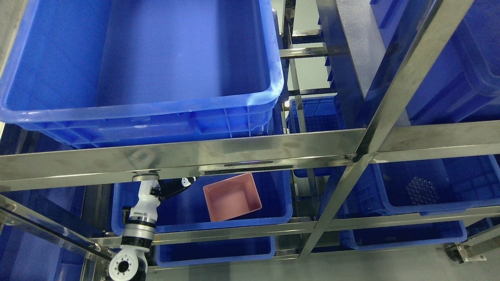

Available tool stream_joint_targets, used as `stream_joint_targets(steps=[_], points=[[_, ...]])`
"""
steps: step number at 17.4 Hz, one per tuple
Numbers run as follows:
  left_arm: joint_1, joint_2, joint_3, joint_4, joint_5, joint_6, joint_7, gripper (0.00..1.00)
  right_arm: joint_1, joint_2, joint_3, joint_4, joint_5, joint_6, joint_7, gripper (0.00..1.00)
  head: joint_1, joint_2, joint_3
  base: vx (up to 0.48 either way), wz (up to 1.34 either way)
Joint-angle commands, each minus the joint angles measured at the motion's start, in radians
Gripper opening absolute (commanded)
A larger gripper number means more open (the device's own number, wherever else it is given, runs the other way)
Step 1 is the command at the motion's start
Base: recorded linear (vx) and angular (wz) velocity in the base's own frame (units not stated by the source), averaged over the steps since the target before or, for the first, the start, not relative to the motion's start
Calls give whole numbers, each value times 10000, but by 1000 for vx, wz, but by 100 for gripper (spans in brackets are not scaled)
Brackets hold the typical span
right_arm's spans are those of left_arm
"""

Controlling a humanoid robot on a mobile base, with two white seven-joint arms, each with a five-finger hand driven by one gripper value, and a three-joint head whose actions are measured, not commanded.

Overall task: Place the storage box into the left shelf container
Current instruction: 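Release the pink box and withdraw the left hand from the bin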

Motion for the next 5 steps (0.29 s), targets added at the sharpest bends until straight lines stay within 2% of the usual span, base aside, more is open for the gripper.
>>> stream_joint_targets(steps=[1, 5], points=[[777, -51, -162, -1016, 160, 22, 596, 100, 91, -174, -46, -175, 16, 1, -3, 100, 0, 0, 0, 0, 0], [1021, -51, -530, -1016, 160, 53, 627, 100, 91, -174, -46, -175, 16, 1, -3, 100, 0, 0, 0, -1, 20]])
